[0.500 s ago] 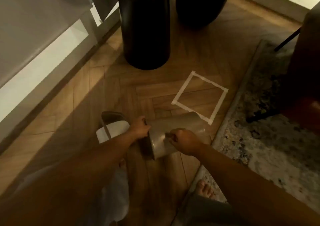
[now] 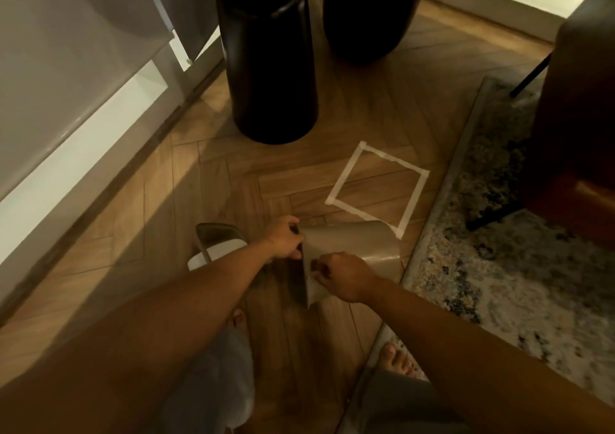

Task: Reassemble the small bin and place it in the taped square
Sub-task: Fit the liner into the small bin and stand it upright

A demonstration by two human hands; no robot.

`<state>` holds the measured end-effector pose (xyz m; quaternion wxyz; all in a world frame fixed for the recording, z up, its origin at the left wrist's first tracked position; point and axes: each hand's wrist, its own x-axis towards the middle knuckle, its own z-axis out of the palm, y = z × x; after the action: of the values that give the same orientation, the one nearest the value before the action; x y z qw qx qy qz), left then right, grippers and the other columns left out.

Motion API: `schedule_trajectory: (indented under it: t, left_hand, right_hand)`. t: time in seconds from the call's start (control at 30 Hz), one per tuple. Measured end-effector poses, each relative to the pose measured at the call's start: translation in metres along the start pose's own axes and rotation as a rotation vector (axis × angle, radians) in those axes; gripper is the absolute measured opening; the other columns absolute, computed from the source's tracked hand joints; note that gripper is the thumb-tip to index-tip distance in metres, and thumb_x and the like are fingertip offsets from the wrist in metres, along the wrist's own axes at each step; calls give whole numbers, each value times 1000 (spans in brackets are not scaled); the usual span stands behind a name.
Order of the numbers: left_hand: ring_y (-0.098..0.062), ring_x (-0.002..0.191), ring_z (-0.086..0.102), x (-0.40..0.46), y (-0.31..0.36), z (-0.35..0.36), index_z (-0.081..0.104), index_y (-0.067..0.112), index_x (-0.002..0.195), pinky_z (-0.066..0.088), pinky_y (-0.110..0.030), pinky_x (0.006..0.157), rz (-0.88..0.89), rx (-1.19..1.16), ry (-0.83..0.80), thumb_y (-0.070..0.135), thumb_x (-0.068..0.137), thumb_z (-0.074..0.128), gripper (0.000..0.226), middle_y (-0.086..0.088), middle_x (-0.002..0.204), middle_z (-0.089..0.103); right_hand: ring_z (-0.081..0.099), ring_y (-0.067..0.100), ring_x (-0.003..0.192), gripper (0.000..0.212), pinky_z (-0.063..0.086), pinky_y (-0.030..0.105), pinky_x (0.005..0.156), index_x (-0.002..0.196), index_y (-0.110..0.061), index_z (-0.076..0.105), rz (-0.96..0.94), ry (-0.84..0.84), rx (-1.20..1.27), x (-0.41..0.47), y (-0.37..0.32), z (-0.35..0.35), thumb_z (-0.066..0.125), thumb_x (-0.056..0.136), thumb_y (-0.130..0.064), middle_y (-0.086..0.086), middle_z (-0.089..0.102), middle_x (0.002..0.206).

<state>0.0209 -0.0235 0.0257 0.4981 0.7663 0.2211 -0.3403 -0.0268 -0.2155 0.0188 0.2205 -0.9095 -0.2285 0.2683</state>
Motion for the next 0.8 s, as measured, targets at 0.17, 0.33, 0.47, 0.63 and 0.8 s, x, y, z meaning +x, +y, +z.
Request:
schedule_trajectory:
  t: [0.17,0.33,0.47,0.63,0.8]
  left_hand:
    - [-23,67,71,-13,23,15,38,15,152,61,-26,55,24,-37,-41,6,97,62,60,-20,137,55]
    - [-20,71,70,-25,41,27,39,13,151,60,-23,55,64,-38,-71,5,96,63,60,-19,138,53]
    - [-19,78,70,-25,48,32,43,15,149,60,-21,59,102,-21,-66,7,96,65,58,-15,130,59]
    - [-19,88,67,-26,51,38,50,13,141,54,-26,68,224,30,11,15,97,65,47,-5,111,66]
    - [-22,111,62,-19,39,19,42,11,149,50,-24,78,226,67,238,22,98,62,56,-7,126,64]
  right_hand:
    - [62,13,68,44,45,28,56,87,-22,68,156,20,-28,-10,-16,-13,54,94,-62,-2,69,79]
    - [65,19,75,32,41,27,59,93,-19,69,251,56,-133,-24,-18,-11,60,96,-50,1,71,86]
    - [57,14,65,20,32,22,47,85,-25,63,313,82,-89,-26,-14,-9,62,95,-42,-7,59,73]
    - [54,4,58,24,38,21,47,74,-31,50,373,124,49,-27,-3,-17,67,89,-38,-11,56,67]
    - [51,0,60,24,34,17,46,86,-29,47,372,244,100,-25,6,-43,72,87,-29,-11,56,73]
